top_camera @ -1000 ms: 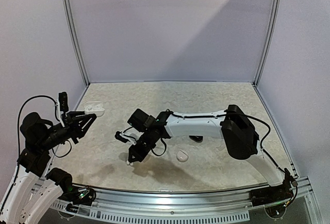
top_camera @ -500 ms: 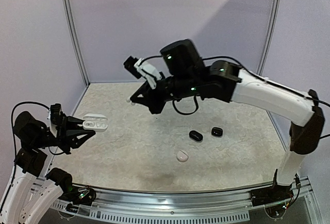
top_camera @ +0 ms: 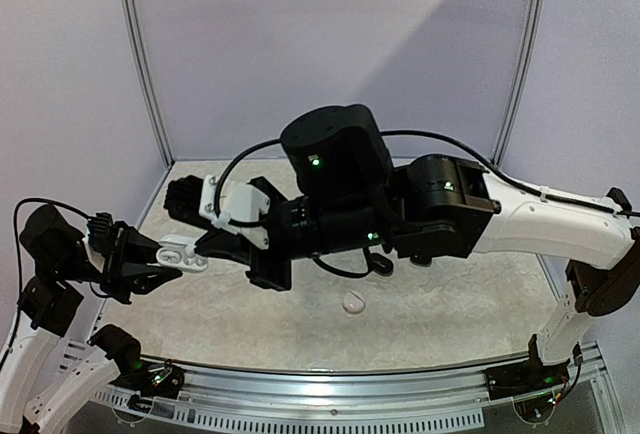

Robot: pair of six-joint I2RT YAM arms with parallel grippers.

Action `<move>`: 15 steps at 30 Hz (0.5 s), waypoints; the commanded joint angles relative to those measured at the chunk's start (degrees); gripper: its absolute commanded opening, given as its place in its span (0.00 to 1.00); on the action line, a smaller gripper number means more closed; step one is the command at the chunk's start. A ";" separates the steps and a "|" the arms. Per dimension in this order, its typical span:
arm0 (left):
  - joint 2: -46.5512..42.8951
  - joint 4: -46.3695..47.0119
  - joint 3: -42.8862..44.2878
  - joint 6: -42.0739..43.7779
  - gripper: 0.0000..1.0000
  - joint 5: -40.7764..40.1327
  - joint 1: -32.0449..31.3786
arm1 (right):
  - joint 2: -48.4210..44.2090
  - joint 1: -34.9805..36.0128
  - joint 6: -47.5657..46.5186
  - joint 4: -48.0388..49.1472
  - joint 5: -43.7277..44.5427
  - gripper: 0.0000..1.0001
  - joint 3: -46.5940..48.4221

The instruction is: Insert the wireless bluetooth earbuds into the charging case

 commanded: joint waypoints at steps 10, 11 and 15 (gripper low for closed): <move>-0.37 -1.15 0.31 -1.50 0.00 -1.14 -1.51 | 5.49 0.45 -4.22 -3.16 1.82 0.00 4.83; -0.41 -1.16 0.26 -1.48 0.00 -1.14 -1.57 | 5.67 0.45 -4.39 -3.27 1.90 0.00 4.93; -0.48 -1.07 0.06 -1.43 0.00 -1.20 -1.68 | 5.85 0.40 -4.62 -3.79 2.04 0.00 4.92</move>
